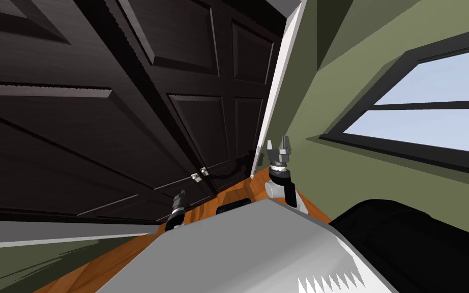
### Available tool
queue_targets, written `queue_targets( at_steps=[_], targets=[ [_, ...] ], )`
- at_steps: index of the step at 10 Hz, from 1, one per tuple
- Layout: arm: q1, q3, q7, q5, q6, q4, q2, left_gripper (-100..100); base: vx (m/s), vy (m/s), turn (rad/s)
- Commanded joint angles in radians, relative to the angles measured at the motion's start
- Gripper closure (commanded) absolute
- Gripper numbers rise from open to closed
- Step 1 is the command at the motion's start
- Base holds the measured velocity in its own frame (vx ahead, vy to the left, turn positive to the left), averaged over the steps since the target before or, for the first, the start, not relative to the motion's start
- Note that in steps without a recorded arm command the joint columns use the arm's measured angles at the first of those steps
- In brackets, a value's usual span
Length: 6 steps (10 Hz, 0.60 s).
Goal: Pull the door open
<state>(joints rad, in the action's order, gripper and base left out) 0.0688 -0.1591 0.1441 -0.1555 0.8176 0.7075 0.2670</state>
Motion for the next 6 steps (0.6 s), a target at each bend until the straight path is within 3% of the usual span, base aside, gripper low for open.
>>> queue_targets(
  at_steps=[1,4,6],
  targets=[
    [-0.005,0.017,0.013,0.008,0.003,0.010,0.001,-100,-0.211,-0.055,-0.076],
    [-0.017,0.053,0.034,0.026,0.006,0.036,-0.004,-100,-0.186,-0.102,-0.092],
    [-0.019,0.052,0.032,0.025,0.010,0.029,-0.005,-100,-0.053,-0.030,-0.003]
  ],
)
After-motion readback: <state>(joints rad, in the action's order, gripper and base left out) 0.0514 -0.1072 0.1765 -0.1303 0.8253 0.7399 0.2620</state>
